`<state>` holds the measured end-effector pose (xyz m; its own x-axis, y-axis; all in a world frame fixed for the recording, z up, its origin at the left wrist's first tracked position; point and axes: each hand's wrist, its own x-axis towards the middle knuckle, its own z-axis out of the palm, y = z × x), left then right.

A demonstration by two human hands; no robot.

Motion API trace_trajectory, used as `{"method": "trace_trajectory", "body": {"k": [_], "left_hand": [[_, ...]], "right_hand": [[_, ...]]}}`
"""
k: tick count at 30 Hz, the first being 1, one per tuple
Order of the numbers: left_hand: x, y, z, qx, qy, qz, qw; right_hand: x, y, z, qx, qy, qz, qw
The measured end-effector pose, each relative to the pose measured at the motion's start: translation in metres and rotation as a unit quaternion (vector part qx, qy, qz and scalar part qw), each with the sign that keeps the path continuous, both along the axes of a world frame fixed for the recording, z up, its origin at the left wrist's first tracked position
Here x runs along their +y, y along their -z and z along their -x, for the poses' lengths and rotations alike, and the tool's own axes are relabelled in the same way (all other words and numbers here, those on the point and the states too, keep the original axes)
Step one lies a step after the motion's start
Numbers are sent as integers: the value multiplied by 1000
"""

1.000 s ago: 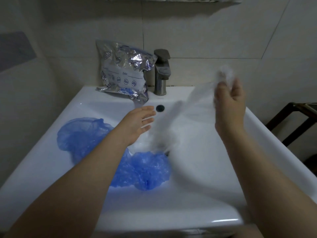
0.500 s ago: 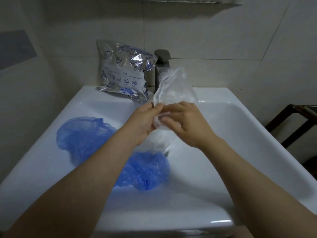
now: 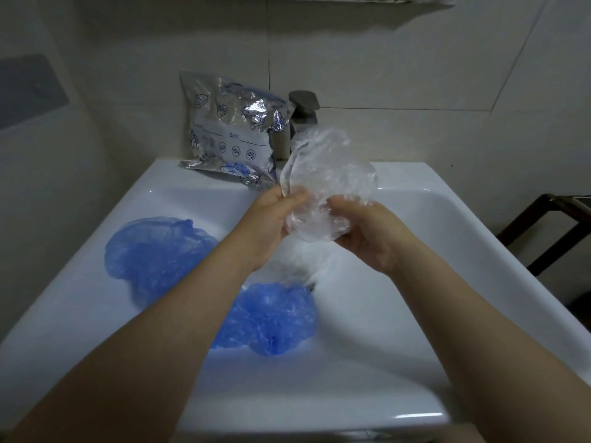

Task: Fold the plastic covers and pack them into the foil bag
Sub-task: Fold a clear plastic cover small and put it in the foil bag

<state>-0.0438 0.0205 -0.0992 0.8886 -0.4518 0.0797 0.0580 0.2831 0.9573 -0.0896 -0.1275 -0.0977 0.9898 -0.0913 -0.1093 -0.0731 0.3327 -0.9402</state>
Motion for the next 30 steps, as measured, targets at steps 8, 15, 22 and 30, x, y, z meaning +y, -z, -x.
{"method": "trace_trajectory", "body": {"k": [8, 15, 22, 30], "left_hand": [[1, 6, -3, -20, -71, -127, 989], [5, 3, -3, 16, -70, -122, 990], [7, -3, 4, 67, -42, -115, 990], [10, -9, 6, 193, 40, 90, 976]], "right_hand": [[-8, -1, 5, 17, -52, 171, 984], [-13, -1, 4, 30, -16, 205, 978], [-17, -5, 4, 29, -36, -10, 999], [-19, -10, 5, 48, -32, -205, 977]]}}
